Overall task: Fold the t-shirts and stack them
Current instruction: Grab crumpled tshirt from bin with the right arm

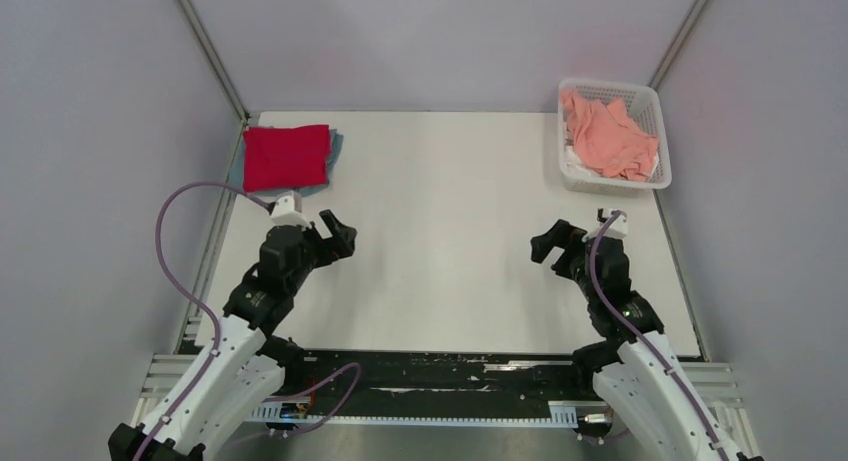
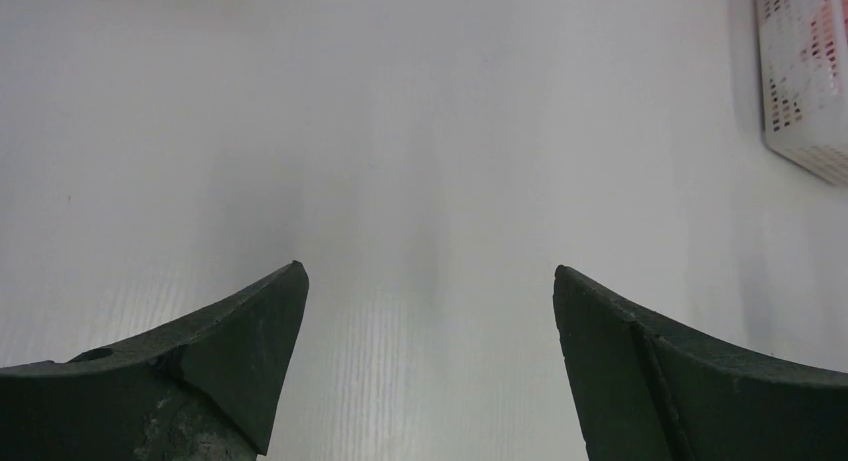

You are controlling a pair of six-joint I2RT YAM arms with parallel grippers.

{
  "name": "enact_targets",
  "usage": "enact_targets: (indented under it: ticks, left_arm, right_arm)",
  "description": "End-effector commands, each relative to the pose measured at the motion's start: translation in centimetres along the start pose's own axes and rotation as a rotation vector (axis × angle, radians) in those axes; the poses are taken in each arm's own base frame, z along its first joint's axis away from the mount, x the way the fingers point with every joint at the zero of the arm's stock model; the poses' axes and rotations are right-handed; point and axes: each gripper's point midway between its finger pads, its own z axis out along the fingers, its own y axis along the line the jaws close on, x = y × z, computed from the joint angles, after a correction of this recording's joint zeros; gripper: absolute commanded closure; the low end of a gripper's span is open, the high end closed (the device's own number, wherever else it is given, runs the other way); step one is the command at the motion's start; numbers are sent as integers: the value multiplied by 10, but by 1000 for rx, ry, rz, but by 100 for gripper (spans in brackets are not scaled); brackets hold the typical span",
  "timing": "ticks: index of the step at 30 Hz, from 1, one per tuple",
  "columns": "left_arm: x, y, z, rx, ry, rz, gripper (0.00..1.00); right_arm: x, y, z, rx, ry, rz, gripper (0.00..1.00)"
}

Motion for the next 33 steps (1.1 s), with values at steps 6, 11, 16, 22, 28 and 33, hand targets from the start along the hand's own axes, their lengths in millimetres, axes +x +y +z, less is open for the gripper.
enact_targets:
  ticks: [6,11,16,22,28,33]
  left_arm:
    - [-27,-22,5,72,-90,-11,0]
    - [-22,-29,11,122,-81,0,0]
    - [-15,-25,18,107,-57,25,0]
    - [-6,-17,27,69,-25,71,0]
    - [2,-9,33,39,0,89,0]
    - [5,-6,35,20,11,91,0]
  right_arm:
    - [-130,78,0,-144,-250,0,0]
    - [-202,78,48,71,-275,-111,0]
    - [-265,33,111,211,-231,-87,0]
    - [-296,-12,198,242,-162,-202,0]
    - [-293,-39,278,251,-108,-284,0]
    - [-284,-68,317,301,-102,-216,21]
